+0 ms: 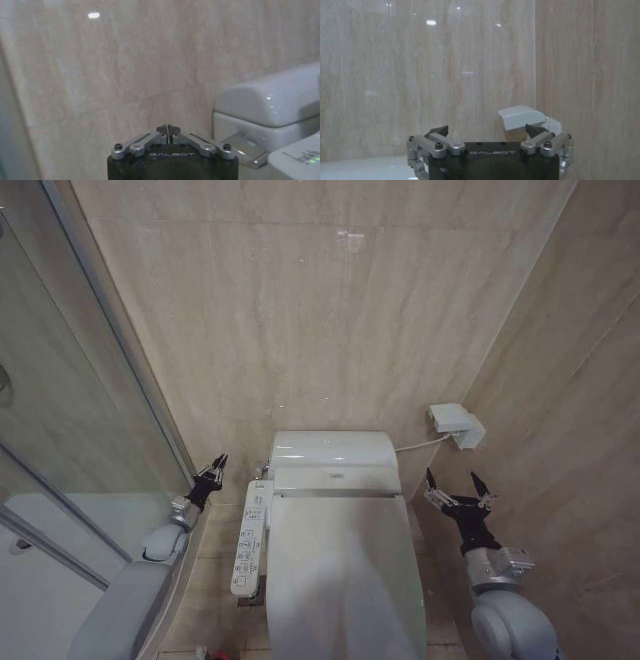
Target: Open the toilet lid, clean the toilet bowl with a toilet brush, close the toilet lid, and flush.
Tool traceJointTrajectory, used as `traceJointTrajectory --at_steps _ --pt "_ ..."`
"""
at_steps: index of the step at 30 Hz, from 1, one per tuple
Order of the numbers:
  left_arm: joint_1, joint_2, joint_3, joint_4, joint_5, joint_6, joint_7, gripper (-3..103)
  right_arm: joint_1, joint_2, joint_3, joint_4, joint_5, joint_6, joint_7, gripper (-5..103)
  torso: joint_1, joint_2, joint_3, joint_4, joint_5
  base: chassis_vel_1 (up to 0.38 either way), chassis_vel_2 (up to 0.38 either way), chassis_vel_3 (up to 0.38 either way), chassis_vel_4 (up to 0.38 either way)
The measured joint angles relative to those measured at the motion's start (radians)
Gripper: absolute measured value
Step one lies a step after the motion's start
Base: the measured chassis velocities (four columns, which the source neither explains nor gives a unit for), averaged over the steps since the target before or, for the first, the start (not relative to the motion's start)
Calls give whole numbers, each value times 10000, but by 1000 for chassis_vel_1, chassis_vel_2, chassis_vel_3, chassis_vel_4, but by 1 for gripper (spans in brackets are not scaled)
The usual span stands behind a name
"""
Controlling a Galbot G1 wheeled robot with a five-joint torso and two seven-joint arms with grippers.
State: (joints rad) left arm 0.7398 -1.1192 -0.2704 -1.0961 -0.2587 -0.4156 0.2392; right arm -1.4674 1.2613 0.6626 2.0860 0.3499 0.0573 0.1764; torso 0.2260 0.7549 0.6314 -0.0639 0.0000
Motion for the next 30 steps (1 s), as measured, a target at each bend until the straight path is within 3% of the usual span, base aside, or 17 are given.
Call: traceJointTrajectory --at_steps 13,30 --pt "-779 74 736 1087 406 -931 1418 0 0 0 0 1 0 0 0 100 0 0 0 0 0 0 0 0 0" --pt "-1801 -79 1822 2408 441 -1448 2135 0 0 0 0 0 0 0 0 100 0 0 1 0 0 0 0 0 0"
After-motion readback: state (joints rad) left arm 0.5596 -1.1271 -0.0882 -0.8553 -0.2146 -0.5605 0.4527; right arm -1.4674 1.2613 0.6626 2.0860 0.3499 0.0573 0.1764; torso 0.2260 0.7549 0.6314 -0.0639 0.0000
